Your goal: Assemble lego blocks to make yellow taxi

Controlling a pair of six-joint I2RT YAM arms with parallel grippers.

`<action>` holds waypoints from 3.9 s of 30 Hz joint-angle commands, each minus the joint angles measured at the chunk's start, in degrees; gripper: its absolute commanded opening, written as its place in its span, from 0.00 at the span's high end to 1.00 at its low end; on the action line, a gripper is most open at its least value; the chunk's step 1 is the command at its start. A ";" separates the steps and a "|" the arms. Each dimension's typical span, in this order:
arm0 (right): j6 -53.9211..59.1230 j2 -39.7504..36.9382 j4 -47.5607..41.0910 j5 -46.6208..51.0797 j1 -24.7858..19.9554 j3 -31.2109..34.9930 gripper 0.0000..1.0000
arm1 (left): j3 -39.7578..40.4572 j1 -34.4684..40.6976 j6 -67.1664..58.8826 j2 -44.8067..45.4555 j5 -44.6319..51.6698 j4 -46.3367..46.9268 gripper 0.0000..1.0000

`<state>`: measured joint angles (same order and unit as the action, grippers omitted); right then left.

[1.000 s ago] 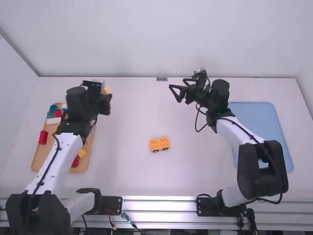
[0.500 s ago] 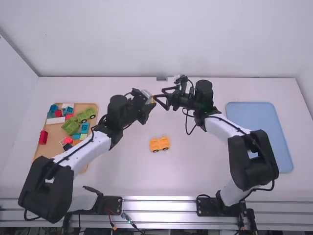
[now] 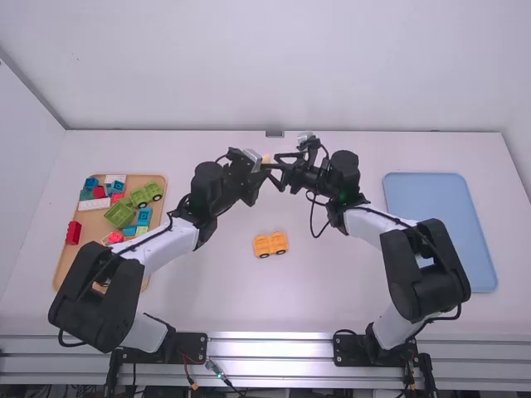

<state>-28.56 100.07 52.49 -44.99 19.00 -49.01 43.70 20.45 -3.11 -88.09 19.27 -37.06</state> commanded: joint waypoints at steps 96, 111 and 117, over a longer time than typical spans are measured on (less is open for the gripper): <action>22.84 0.44 -17.00 -35.28 -5.79 -12.81 0.91 | 11.19 -9.18 5.27 -11.23 54.21 -2.29 0.28; 31.76 0.26 -37.79 -10.05 -6.71 -13.97 0.94 | 11.15 -16.72 -3.65 -11.23 46.88 14.69 0.01; 37.64 0.22 -65.85 11.80 -3.23 -21.68 1.00 | 11.15 -20.46 -3.96 -11.23 36.09 20.61 0.01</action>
<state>5.72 100.07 -11.79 -45.50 14.31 -67.24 54.48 0.89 -5.87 -99.22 60.12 -16.80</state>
